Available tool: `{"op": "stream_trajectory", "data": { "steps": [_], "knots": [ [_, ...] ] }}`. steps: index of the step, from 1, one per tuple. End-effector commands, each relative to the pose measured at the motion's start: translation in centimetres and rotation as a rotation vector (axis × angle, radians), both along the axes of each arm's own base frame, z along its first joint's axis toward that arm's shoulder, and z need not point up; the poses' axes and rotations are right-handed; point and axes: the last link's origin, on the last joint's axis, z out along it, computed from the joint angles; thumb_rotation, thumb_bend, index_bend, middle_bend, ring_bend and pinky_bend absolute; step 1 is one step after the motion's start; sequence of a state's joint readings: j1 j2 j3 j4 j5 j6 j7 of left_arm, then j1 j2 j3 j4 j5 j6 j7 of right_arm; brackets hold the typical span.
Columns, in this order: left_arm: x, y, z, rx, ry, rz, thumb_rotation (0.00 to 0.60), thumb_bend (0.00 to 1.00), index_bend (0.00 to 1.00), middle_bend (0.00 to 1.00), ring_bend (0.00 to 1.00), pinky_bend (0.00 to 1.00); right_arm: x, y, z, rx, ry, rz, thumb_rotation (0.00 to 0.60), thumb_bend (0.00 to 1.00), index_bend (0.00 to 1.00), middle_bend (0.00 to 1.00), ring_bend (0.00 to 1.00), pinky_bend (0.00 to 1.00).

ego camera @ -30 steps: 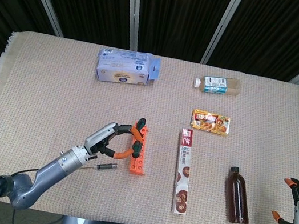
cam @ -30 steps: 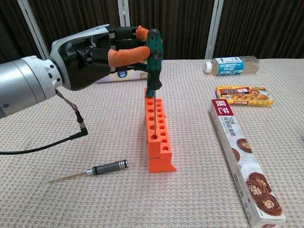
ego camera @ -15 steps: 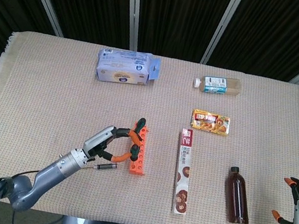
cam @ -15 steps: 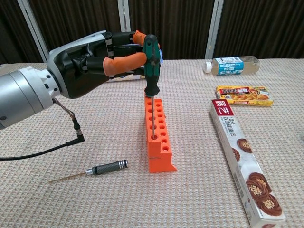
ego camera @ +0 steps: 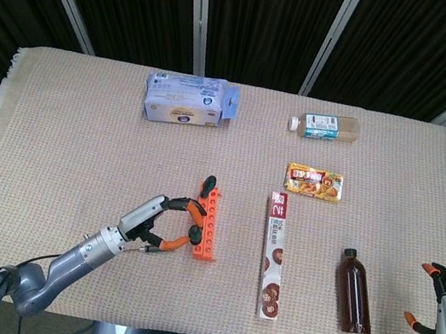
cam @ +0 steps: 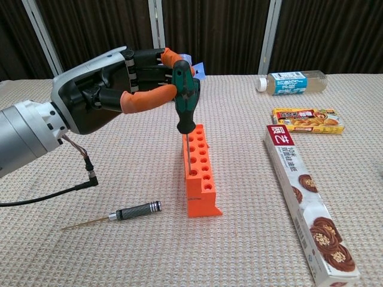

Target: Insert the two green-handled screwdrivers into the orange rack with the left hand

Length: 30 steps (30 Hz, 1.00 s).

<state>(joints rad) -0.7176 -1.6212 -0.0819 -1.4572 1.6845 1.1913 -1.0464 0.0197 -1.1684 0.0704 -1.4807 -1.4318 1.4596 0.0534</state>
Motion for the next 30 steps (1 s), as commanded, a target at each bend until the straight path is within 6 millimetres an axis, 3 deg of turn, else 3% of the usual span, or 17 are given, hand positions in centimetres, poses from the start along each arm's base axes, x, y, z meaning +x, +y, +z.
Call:
{"op": "stream_trajectory", "data": {
  "steps": [1, 30],
  "knots": [
    [-0.1, -0.3, -0.3, 0.026, 0.003, -0.015, 0.600, 0.50, 0.74, 0.43, 0.25, 0.26, 0.0, 0.0, 0.0, 0.000, 0.001, -0.001, 0.600, 0.00, 0.20, 0.15, 0.02, 0.13],
    [-2.0, -0.5, -3.2, 0.068, 0.068, 0.020, 0.600, 0.50, 0.74, 0.43, 0.24, 0.25, -0.1, -0.4, -0.2, 0.011, 0.002, -0.014, 0.600, 0.00, 0.20, 0.15, 0.02, 0.13]
  ]
}}
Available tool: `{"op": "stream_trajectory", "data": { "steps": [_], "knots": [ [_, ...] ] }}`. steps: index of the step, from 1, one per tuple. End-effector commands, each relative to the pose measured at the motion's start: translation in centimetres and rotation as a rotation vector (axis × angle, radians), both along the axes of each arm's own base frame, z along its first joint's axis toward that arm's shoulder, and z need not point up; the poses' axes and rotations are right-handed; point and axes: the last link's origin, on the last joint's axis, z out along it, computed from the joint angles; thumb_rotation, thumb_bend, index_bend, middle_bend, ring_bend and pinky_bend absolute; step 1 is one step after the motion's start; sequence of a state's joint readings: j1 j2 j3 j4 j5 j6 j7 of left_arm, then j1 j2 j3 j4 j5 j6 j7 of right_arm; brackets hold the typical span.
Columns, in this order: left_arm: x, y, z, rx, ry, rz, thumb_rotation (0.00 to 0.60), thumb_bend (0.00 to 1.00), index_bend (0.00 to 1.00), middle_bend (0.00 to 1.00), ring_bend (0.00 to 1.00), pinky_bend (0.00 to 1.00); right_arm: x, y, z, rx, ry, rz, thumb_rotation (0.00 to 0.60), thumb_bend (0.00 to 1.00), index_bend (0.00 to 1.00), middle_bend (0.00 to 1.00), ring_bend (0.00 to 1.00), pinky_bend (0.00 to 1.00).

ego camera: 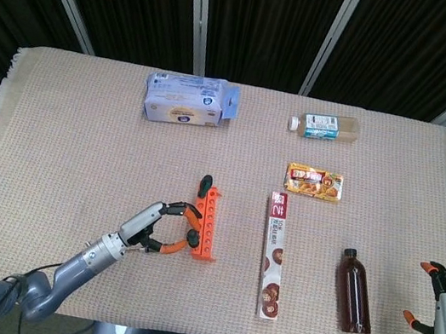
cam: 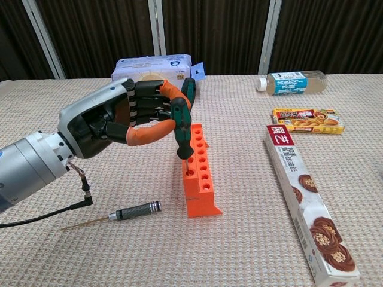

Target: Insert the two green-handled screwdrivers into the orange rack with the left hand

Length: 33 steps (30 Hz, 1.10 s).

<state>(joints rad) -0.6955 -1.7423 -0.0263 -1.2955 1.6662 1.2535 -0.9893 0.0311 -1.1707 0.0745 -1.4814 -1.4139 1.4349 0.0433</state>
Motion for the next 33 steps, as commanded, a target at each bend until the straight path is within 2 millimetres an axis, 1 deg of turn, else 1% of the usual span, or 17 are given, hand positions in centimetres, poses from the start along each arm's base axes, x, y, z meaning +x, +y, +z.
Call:
{"op": "stream_trajectory", "data": {
  "steps": [1, 10, 12, 15, 18, 19, 20, 22, 25, 27, 29, 31, 33],
  "knots": [
    [-0.08, 0.02, -0.25, 0.008, 0.020, -0.003, 0.600, 0.50, 0.74, 0.43, 0.24, 0.24, 0.00, -0.02, -0.02, 0.001, 0.000, 0.000, 0.600, 0.00, 0.20, 0.15, 0.02, 0.13],
    [-0.24, -0.13, -0.67, 0.025, 0.060, -0.011, 0.600, 0.50, 0.68, 0.42, 0.22, 0.21, -0.04, -0.02, 0.02, 0.001, 0.002, -0.004, 0.600, 0.00, 0.20, 0.15, 0.02, 0.13],
    [-0.28, -0.14, -0.72, 0.031, 0.072, -0.013, 0.600, 0.49, 0.66, 0.40, 0.21, 0.20, -0.05, -0.02, 0.02, 0.000, 0.001, -0.004, 0.600, 0.00, 0.20, 0.15, 0.02, 0.13],
    [-0.22, -0.25, -0.70, 0.042, 0.087, -0.026, 0.600, 0.48, 0.60, 0.35, 0.17, 0.18, -0.06, -0.02, 0.02, 0.000, 0.001, -0.005, 0.600, 0.00, 0.20, 0.15, 0.02, 0.13],
    [-0.18, -0.37, -0.63, 0.041, 0.103, -0.040, 0.600, 0.46, 0.51, 0.27, 0.10, 0.12, -0.06, -0.03, 0.03, 0.000, 0.002, -0.004, 0.600, 0.00, 0.20, 0.15, 0.02, 0.13],
    [-0.16, -0.42, -0.60, 0.042, 0.107, -0.044, 0.600, 0.45, 0.46, 0.23, 0.06, 0.09, -0.07, -0.02, 0.03, 0.000, 0.002, -0.004, 0.600, 0.00, 0.20, 0.15, 0.02, 0.13],
    [-0.16, -0.45, -0.59, 0.042, 0.110, -0.046, 0.600, 0.45, 0.41, 0.20, 0.03, 0.08, -0.07, -0.02, 0.03, 0.000, 0.002, -0.005, 0.600, 0.00, 0.20, 0.15, 0.02, 0.13],
    [-0.15, -0.53, -0.53, 0.040, 0.115, -0.051, 0.600, 0.44, 0.33, 0.16, 0.00, 0.06, -0.08, -0.01, 0.05, -0.002, 0.002, -0.005, 0.600, 0.00, 0.20, 0.15, 0.02, 0.13],
    [-0.15, -0.63, -0.46, 0.039, 0.116, -0.050, 0.600, 0.44, 0.25, 0.13, 0.00, 0.05, -0.10, 0.05, 0.05, -0.004, -0.001, -0.004, 0.600, 0.00, 0.20, 0.15, 0.02, 0.13],
    [-0.17, -0.66, -0.43, 0.035, 0.117, -0.050, 0.600, 0.44, 0.20, 0.09, 0.00, 0.03, -0.13, 0.07, 0.05, -0.004, -0.001, -0.005, 0.600, 0.00, 0.20, 0.15, 0.02, 0.13],
    [-0.17, -0.67, -0.39, 0.033, 0.116, -0.048, 0.600, 0.44, 0.12, 0.04, 0.00, 0.01, -0.14, 0.08, 0.06, -0.004, 0.000, -0.005, 0.600, 0.00, 0.20, 0.15, 0.02, 0.13],
    [-0.14, -0.71, -0.28, 0.034, 0.110, -0.047, 0.600, 0.44, 0.07, 0.01, 0.00, 0.00, -0.13, 0.09, 0.09, -0.005, 0.001, -0.004, 0.600, 0.00, 0.20, 0.15, 0.02, 0.13],
    [-0.02, -0.71, 0.11, 0.044, 0.093, -0.045, 0.600, 0.45, 0.03, 0.00, 0.00, 0.00, -0.08, 0.07, 0.15, -0.006, 0.004, -0.002, 0.600, 0.00, 0.20, 0.15, 0.02, 0.13]
  ]
}}
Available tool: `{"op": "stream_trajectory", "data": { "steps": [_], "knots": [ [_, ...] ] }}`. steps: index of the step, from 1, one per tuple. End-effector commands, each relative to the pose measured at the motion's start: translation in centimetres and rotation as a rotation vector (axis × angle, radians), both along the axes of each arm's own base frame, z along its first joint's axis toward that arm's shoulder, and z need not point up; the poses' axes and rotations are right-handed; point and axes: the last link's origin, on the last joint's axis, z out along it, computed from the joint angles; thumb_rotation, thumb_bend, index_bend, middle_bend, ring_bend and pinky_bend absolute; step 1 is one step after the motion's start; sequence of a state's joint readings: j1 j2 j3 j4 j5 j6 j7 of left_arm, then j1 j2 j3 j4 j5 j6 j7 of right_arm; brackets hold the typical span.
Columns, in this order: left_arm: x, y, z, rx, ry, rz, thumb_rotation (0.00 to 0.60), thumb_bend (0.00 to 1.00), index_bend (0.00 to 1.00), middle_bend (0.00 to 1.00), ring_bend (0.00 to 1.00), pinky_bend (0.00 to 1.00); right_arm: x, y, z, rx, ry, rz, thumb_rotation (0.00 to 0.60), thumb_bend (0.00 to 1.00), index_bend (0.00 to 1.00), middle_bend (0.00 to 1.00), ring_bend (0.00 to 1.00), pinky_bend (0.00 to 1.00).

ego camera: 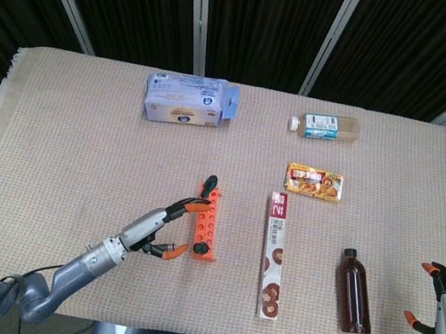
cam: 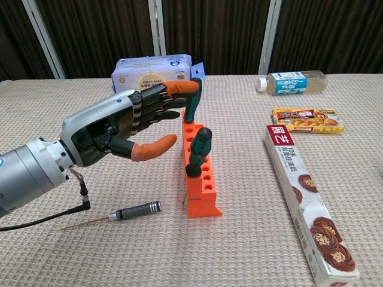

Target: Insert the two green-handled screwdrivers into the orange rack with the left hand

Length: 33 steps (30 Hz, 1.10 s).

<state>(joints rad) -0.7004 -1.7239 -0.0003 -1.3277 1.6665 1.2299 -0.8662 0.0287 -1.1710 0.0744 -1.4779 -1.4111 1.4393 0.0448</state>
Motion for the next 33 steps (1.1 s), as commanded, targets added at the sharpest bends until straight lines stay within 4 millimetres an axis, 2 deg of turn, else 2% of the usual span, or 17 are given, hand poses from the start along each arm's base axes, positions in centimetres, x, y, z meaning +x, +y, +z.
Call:
{"op": "stream_trajectory", "data": {
  "steps": [1, 4, 8, 12, 16, 20, 21, 25, 28, 33],
  "knots": [
    [0.2, 0.0, 0.8, 0.019, -0.025, -0.003, 0.599, 0.44, 0.02, 0.00, 0.00, 0.00, 0.1, 0.0, 0.1, 0.000, 0.004, 0.003, 0.600, 0.00, 0.20, 0.15, 0.02, 0.13],
    [0.1, 0.0, 2.3, 0.063, -0.032, -0.008, 0.596, 0.44, 0.02, 0.00, 0.00, 0.00, 0.2, -0.1, 0.2, -0.001, 0.009, 0.007, 0.600, 0.00, 0.20, 0.15, 0.02, 0.13],
    [-0.9, 0.3, 5.3, 0.188, 0.040, 0.005, 0.595, 0.44, 0.05, 0.00, 0.00, 0.00, 0.4, -0.4, 0.4, -0.002, 0.017, 0.015, 0.600, 0.00, 0.20, 0.15, 0.02, 0.13],
    [-4.4, 0.7, 10.5, 0.446, 0.250, 0.103, 0.592, 0.44, 0.15, 0.01, 0.00, 0.00, 0.8, -0.9, 0.6, 0.000, 0.029, 0.032, 0.600, 0.00, 0.20, 0.15, 0.02, 0.13],
    [-8.4, 0.6, 14.0, 0.566, 0.473, 0.243, 0.592, 0.44, 0.19, 0.02, 0.00, 0.00, 1.1, -1.4, 0.6, 0.007, 0.031, 0.048, 0.600, 0.00, 0.20, 0.15, 0.02, 0.13],
    [-11.7, -0.2, 16.7, 0.607, 0.605, 0.396, 0.594, 0.44, 0.19, 0.04, 0.00, 0.01, 1.5, -1.9, 0.5, 0.015, 0.039, 0.067, 0.600, 0.00, 0.20, 0.15, 0.02, 0.13],
    [-13.6, -0.8, 18.0, 0.643, 0.672, 0.475, 0.593, 0.44, 0.19, 0.04, 0.00, 0.01, 1.9, -2.3, 0.4, 0.021, 0.045, 0.083, 0.600, 0.00, 0.20, 0.15, 0.02, 0.13],
    [-16.3, -3.0, 19.4, 0.659, 0.803, 0.546, 0.595, 0.44, 0.20, 0.05, 0.00, 0.02, 2.6, -2.9, 0.0, 0.030, 0.055, 0.112, 0.600, 0.00, 0.20, 0.15, 0.01, 0.13],
    [-18.1, -5.2, 20.0, 0.664, 0.906, 0.568, 0.595, 0.44, 0.21, 0.04, 0.00, 0.01, 3.1, -3.4, -0.5, 0.035, 0.058, 0.140, 0.600, 0.00, 0.17, 0.09, 0.00, 0.12],
    [-19.3, -8.1, 20.3, 0.695, 0.968, 0.592, 0.596, 0.44, 0.21, 0.04, 0.00, 0.00, 3.6, -4.0, -1.4, 0.054, 0.065, 0.163, 0.600, 0.00, 0.15, 0.04, 0.00, 0.10]
  ]
}}
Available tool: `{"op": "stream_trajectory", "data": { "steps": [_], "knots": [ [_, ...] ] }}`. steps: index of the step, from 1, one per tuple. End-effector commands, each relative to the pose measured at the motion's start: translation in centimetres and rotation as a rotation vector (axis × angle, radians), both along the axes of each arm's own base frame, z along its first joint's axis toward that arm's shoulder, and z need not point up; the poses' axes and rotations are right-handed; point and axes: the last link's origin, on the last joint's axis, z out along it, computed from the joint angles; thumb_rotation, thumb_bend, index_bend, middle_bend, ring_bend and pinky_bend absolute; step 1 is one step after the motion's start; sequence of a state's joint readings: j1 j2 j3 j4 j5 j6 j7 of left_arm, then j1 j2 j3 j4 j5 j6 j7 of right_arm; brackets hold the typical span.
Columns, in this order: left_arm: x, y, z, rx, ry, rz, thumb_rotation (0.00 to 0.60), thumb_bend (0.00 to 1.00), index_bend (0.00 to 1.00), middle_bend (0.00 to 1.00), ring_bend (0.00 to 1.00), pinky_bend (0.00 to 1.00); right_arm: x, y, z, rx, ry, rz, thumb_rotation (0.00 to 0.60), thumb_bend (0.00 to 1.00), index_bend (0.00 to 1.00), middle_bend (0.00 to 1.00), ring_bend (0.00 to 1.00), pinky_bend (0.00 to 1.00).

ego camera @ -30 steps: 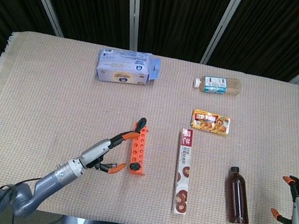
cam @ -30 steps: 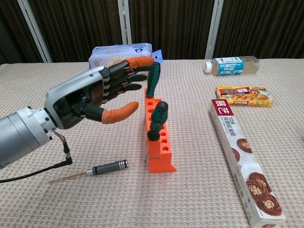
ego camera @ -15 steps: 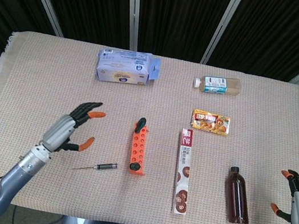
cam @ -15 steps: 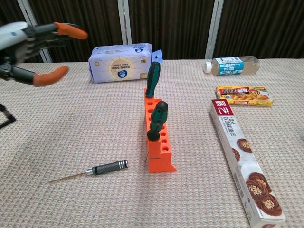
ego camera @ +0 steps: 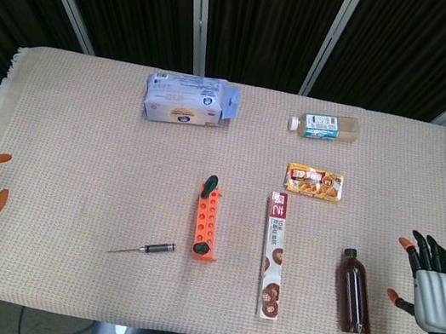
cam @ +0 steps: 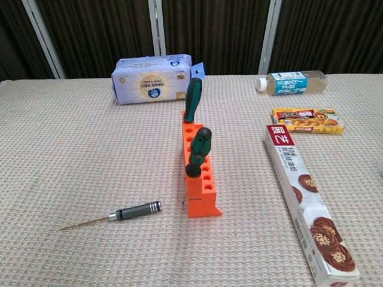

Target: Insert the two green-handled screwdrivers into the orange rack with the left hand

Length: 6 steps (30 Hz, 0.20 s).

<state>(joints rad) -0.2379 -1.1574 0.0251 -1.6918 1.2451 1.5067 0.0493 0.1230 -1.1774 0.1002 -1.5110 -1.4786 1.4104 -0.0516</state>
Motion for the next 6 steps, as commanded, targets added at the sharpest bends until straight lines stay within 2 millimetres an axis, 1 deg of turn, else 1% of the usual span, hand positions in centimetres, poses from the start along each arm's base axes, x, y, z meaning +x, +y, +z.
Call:
{"op": "stream_trajectory", "data": {
  "steps": [1, 6],
  "knots": [
    [-0.5, -1.8, 0.3, 0.031, 0.032, 0.003, 0.597, 0.44, 0.21, 0.04, 0.00, 0.00, 0.3, -0.4, -0.4, 0.013, 0.005, 0.012, 0.600, 0.00, 0.15, 0.04, 0.00, 0.10],
    [-0.6, -3.3, 0.2, 0.070, 0.029, -0.026, 0.600, 0.44, 0.21, 0.04, 0.00, 0.00, 0.8, -0.7, -0.6, 0.015, 0.009, 0.024, 0.600, 0.00, 0.13, 0.04, 0.00, 0.09]
  ]
}}
